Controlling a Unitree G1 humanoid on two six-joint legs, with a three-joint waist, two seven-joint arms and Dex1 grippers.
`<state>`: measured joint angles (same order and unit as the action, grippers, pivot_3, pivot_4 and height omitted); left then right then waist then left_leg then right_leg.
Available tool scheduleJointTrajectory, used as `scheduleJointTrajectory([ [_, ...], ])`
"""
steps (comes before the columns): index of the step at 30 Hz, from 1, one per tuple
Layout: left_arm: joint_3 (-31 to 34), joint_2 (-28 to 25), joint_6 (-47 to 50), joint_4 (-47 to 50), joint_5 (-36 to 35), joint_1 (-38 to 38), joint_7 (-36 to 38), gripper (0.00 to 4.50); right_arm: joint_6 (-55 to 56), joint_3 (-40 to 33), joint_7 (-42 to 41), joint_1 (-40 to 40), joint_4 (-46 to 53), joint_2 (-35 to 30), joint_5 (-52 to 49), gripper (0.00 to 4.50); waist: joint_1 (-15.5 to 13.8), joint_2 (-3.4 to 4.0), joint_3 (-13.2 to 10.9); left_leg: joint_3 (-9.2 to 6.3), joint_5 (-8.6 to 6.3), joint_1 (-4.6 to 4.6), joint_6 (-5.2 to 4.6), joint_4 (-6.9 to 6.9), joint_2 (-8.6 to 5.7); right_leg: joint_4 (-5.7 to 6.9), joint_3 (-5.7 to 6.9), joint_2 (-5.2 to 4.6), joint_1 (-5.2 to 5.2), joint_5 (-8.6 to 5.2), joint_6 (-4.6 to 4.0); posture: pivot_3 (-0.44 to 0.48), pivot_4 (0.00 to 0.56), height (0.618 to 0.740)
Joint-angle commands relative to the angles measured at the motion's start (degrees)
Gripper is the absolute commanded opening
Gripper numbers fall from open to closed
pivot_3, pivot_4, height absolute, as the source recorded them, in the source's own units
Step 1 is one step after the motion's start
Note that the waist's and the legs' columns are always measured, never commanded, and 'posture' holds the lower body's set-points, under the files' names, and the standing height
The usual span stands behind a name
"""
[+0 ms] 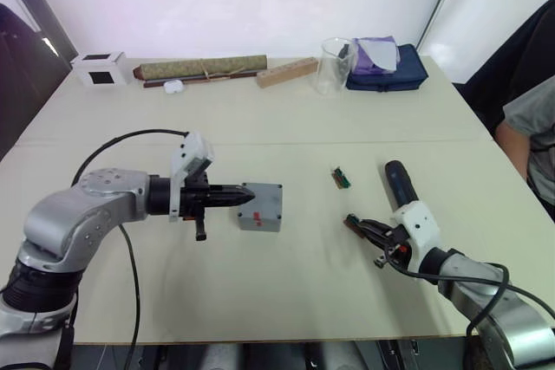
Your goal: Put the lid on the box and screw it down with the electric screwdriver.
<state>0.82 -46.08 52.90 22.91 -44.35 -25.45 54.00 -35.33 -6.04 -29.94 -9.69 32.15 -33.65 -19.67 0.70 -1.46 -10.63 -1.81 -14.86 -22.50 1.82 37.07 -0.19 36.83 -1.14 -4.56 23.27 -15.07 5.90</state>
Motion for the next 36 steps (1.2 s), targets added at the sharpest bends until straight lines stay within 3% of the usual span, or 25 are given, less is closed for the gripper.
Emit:
scheduleJointTrajectory([
  [1, 0.39, -0.34, -1.17, 1.00, 0.20, -0.49, 0.45, 0.00, 1.06, -0.67, 0.00, 0.41, 0.19, 0.29, -0.04, 0.38, 0.00, 0.00, 0.00, 0.00, 0.00, 0.00, 0.00, 0.00, 0.00, 0.00, 0.00, 0.00, 0.00, 0.00, 0.00, 0.000, 0.150, 0.740],
  [7, 0.29, -0.32, -1.23, 0.91, 0.38, -0.47, 0.64, 0.00, 1.37, -0.72, -0.11, 0.29, 0.01, 0.41, -0.11, 0.38, 0.00, 0.00, 0.00, 0.00, 0.00, 0.00, 0.00, 0.00, 0.00, 0.00, 0.00, 0.00, 0.00, 0.01, 0.02, 0.000, 0.150, 0.740],
  [8, 0.27, -0.31, -1.25, 0.88, 0.41, -0.49, 0.67, 0.00, 1.46, -0.75, -0.13, 0.27, -0.06, 0.39, -0.06, 0.17, 0.00, 0.00, 0.00, 0.00, 0.00, 0.00, 0.00, 0.00, 0.00, 0.00, 0.00, 0.00, 0.00, 0.01, 0.02, 0.000, 0.150, 0.740],
  [27, -0.32, 0.43, -1.54, 0.35, 1.33, -0.42, 1.03, 0.00, 1.50, -4.35, -0.86, -0.53, 3.57, 0.80, -3.92, 0.17, -0.01, 0.00, 0.00, 0.00, 0.00, 0.00, 0.00, 0.01, 0.00, 0.02, 0.00, 0.00, 0.00, 0.07, 0.13, 0.000, 0.150, 0.740],
  [36, 0.56, -0.47, -2.19, -1.18, 2.05, -0.17, 1.75, 0.00, -1.72, -5.69, -0.37, 4.18, 8.26, -0.15, -8.41, 0.17, 0.01, 0.00, 0.00, -0.01, 0.00, 0.01, 0.00, 0.01, 0.00, 0.04, 0.00, 0.00, 0.00, 0.07, 0.13, 0.000, 0.150, 0.740],
])
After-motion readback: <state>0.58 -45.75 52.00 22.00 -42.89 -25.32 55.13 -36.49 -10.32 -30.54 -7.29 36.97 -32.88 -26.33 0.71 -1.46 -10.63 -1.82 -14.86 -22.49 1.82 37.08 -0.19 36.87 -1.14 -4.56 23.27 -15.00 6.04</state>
